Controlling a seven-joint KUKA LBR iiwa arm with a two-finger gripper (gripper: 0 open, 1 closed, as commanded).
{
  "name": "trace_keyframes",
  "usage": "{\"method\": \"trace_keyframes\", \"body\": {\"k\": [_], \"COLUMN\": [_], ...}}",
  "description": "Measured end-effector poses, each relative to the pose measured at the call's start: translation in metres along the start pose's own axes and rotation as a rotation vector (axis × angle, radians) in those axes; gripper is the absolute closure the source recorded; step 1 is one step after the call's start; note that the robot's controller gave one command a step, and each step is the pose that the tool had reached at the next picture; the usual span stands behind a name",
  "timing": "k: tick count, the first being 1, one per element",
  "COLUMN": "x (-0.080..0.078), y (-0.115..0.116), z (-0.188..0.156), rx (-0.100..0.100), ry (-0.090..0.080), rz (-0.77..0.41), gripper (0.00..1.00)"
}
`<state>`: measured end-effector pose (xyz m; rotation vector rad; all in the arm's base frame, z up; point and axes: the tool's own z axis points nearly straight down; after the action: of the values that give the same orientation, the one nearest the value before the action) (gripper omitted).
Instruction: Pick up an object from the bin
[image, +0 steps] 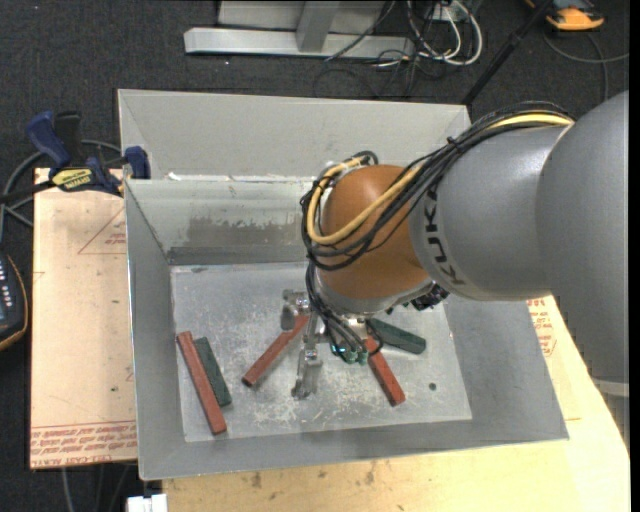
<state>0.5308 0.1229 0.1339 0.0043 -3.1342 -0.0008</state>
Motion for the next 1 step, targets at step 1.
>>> {"method": "trace_keyframes", "body": {"k": [1], "x": [-0.0278], "y": [0.0201], "z": [0.0667], "rx": [0.0], "ry": [-0.006], "rz": [-0.145], "gripper": [0.0]}}
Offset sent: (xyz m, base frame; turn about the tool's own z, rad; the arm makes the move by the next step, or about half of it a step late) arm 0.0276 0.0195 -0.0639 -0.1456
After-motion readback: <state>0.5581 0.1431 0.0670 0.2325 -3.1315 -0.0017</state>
